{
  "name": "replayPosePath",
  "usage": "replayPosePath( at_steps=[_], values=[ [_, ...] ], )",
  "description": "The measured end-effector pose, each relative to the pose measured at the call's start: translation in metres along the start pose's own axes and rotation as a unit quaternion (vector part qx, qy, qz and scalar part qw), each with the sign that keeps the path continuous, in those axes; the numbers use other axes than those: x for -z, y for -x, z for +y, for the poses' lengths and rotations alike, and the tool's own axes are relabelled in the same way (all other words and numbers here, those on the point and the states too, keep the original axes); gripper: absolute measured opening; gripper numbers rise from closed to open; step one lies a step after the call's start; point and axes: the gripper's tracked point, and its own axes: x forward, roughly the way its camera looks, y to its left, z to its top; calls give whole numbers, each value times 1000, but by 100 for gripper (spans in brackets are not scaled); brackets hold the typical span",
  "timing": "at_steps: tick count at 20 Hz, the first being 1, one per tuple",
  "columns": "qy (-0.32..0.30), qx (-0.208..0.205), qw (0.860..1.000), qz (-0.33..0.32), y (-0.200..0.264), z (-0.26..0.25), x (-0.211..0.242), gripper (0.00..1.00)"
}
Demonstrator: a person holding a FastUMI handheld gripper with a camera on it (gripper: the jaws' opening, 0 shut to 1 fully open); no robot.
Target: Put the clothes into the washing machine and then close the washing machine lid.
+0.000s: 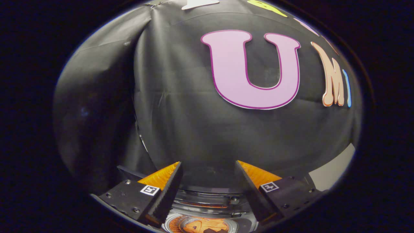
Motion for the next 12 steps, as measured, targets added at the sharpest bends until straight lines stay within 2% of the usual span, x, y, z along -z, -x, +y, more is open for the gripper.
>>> replayPosePath(
  at_steps=[4,5,10,12],
  values=[
    [41,9,999,30,-7,-3,19,97],
    [25,13,999,16,-6,-4,11,96],
    [-12,3,999,32,-7,-5,14,91],
    [-21,-1,999,36,-8,-5,13,92]
  ],
)
